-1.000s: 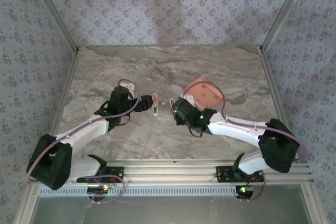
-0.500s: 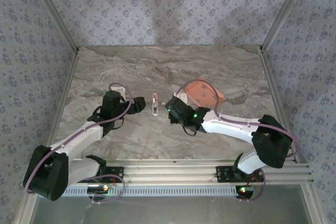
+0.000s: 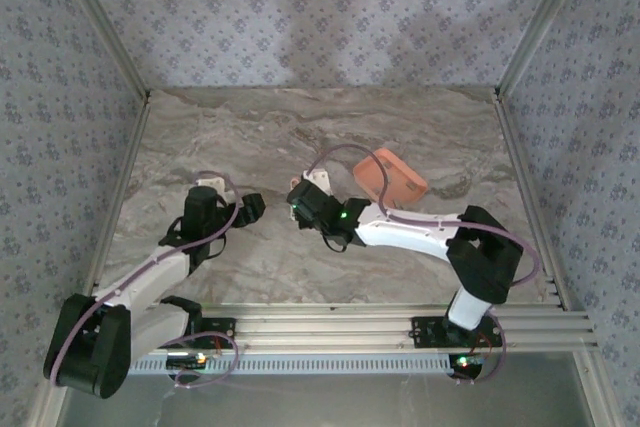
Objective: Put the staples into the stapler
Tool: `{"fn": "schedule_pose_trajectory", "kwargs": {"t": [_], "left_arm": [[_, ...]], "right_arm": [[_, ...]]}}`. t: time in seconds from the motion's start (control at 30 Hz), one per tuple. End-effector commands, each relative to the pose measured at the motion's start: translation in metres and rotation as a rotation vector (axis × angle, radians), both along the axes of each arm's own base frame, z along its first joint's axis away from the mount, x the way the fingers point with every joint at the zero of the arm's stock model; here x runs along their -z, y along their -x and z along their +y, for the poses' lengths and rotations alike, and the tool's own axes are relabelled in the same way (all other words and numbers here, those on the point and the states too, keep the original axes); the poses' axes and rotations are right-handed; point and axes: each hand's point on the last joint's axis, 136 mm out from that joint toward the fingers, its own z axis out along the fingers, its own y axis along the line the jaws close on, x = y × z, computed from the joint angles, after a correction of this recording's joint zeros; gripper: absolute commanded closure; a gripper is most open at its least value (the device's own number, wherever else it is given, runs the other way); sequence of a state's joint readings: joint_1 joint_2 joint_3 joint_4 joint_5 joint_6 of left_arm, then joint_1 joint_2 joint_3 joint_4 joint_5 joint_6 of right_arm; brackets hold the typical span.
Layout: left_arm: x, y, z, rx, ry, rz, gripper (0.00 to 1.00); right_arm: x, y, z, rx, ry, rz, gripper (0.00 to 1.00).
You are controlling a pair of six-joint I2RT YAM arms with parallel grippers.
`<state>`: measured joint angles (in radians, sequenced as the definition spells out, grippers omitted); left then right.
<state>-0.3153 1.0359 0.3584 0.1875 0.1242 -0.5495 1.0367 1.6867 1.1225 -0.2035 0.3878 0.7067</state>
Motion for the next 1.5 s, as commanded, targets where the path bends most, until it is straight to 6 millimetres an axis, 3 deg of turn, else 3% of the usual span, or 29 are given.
{"fn": "schedule_pose_trajectory", "kwargs": {"t": [0.0, 0.07, 0.17, 0.77, 1.47], "left_arm": [[-0.013, -0.007, 0.003, -0.007, -0.009, -0.082, 0.07], [-0.012, -0.006, 0.005, -0.004, -0.023, -0.092, 0.06], [-0.012, -0.005, 0.007, 0.003, -0.044, -0.107, 0.06], [0.002, 0.005, 0.02, -0.007, -0.112, -0.118, 0.03], [0.005, 0.005, 0.026, -0.027, -0.127, -0.119, 0.02]], "right_arm": [[-0.006, -0.011, 0.01, 0.012, 0.003, -0.04, 0.82], [0.0, -0.012, 0.011, 0.013, 0.017, -0.033, 0.82], [-0.006, -0.018, 0.022, 0.013, -0.006, -0.039, 0.82], [0.027, -0.032, 0.038, 0.02, 0.003, 0.029, 0.82], [0.063, -0.048, 0.036, 0.066, 0.043, 0.09, 0.82]]}}
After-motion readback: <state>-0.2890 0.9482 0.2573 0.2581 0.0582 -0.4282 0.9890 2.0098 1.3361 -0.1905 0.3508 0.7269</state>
